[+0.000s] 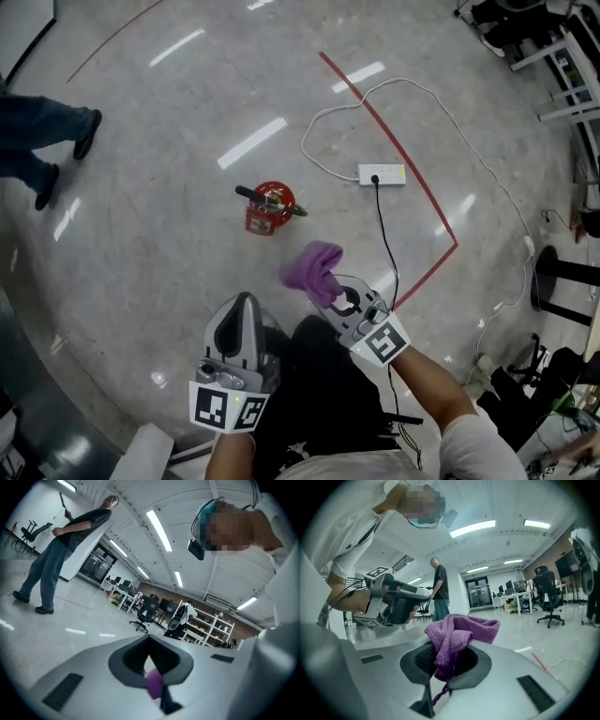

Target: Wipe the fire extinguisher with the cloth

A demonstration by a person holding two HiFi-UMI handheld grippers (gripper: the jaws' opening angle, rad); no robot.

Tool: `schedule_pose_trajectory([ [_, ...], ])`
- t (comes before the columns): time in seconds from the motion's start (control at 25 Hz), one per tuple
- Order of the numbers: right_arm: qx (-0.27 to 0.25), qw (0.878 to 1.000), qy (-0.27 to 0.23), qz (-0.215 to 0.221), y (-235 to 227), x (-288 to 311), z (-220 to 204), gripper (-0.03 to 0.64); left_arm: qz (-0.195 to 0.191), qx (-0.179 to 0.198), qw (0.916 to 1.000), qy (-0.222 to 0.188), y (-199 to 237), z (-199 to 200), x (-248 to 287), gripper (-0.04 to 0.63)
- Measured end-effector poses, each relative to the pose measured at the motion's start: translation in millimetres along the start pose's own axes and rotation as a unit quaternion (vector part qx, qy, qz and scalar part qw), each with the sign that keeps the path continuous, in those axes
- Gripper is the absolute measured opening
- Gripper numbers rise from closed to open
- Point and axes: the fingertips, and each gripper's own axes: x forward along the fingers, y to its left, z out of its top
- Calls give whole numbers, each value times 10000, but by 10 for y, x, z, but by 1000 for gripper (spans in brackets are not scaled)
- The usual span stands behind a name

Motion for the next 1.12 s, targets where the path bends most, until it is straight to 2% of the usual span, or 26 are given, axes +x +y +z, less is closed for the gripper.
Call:
schedule_pose_trajectory([
  [0.28,-389,9987,-298,-163,341,-490,2026,49,-255,294,9991,-190,-998,1437,-375,4],
  [0.52,-653,9960,-529,-292,681,-634,3226,49,-409,435,9975,-391,-1378,2305,-697,5],
  [0.84,-544,9925,-759,-784,1109,-832,4168,49,-455,649,9947,-650,-1648,2930,-1155,4],
  [1.0,-598,9895,-848,-1002,1335,-895,4399,49,-642,808,9922,-706,-1776,3068,-1340,4],
  [1.12,-557,9877,-959,-1105,1424,-959,4469,49,-607,880,9912,-777,-1829,3086,-1431,5],
])
